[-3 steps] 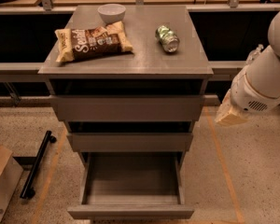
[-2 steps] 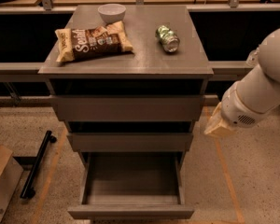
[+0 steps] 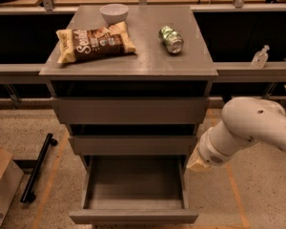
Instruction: Close bottom drawer
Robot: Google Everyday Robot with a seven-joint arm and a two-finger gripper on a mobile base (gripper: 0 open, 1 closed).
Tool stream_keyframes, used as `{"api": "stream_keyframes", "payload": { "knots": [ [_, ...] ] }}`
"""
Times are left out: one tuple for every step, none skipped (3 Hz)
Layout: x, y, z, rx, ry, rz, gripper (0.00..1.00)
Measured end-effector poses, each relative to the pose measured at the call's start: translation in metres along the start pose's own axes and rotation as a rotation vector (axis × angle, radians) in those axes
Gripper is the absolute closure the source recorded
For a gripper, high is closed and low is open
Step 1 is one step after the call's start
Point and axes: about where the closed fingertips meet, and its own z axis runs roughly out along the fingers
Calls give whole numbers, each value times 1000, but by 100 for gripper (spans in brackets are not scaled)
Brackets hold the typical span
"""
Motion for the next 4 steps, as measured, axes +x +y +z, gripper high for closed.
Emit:
{"api": "stream_keyframes", "payload": {
  "knots": [
    [1, -1, 7, 1, -4, 5, 100],
    [2, 2, 10, -6, 23, 0, 100],
    [1, 10, 45, -45, -12, 5, 100],
    [7, 11, 101, -73, -65, 33, 100]
  ]
}}
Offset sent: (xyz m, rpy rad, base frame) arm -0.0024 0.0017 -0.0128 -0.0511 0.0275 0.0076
